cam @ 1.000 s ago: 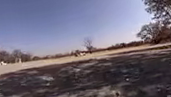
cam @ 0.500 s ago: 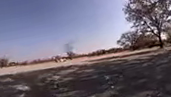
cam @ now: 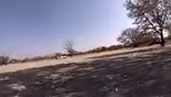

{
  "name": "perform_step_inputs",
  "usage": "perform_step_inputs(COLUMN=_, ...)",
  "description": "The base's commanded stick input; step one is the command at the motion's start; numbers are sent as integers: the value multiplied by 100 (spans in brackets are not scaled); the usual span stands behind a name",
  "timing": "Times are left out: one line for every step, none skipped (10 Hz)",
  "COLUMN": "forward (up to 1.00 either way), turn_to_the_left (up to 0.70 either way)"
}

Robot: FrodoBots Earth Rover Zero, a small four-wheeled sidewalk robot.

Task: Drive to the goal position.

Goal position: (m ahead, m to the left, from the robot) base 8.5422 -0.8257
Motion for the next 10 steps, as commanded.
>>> perform_step_inputs(forward=50, turn_to_the_left=0)
perform_step_inputs(forward=50, turn_to_the_left=0)
perform_step_inputs(forward=50, turn_to_the_left=0)
perform_step_inputs(forward=50, turn_to_the_left=0)
perform_step_inputs(forward=50, turn_to_the_left=0)
perform_step_inputs(forward=50, turn_to_the_left=0)
perform_step_inputs(forward=50, turn_to_the_left=0)
perform_step_inputs(forward=50, turn_to_the_left=0)
perform_step_inputs(forward=50, turn_to_the_left=0)
perform_step_inputs(forward=50, turn_to_the_left=0)
